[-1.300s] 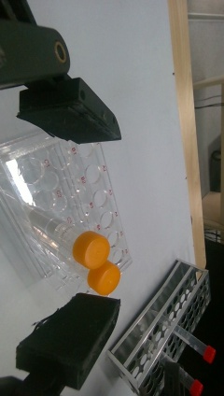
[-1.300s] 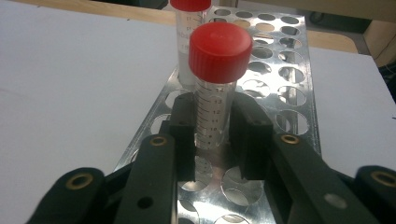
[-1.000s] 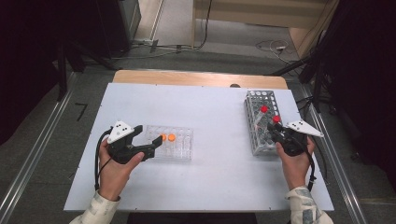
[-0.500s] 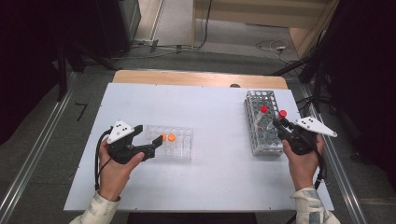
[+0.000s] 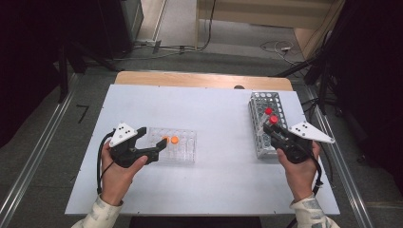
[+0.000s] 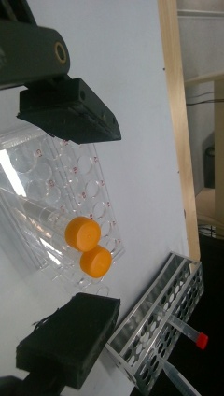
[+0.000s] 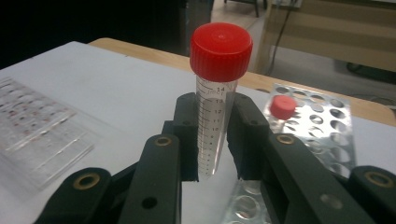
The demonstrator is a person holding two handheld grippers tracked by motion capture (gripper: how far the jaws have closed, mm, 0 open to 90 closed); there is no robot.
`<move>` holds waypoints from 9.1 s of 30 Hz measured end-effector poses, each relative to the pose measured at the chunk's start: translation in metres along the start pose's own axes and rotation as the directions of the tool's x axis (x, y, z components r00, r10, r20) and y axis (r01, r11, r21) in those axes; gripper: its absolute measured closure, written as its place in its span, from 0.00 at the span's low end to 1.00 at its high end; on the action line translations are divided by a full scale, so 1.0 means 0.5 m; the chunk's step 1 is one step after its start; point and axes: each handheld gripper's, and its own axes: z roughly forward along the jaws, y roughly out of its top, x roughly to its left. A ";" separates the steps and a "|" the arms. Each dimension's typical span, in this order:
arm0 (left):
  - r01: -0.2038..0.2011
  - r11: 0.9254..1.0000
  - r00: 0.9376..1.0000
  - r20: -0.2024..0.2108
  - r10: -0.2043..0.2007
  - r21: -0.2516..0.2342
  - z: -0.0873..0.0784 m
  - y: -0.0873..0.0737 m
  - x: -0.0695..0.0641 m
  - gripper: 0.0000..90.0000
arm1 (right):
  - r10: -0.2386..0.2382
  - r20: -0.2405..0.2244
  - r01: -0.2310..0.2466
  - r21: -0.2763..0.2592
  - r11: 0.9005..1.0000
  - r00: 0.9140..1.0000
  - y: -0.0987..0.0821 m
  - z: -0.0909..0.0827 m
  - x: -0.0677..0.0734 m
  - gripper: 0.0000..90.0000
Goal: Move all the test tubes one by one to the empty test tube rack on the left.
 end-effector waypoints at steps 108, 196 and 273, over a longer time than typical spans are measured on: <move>-0.104 0.994 0.987 0.122 0.106 -0.023 -0.034 0.023 -0.063 0.79 | -0.072 -0.455 0.116 0.070 0.991 0.887 -0.028 0.083 0.282 0.41; -0.021 0.999 1.000 0.003 0.021 -0.035 0.007 0.010 0.002 0.26 | 0.106 0.192 -0.133 0.132 0.982 0.976 -0.052 0.157 -0.079 0.57; -0.142 0.989 0.959 0.241 0.147 -0.039 0.005 0.013 -0.142 0.37 | -0.107 -0.422 0.184 0.145 0.972 0.900 -0.006 0.074 0.281 0.80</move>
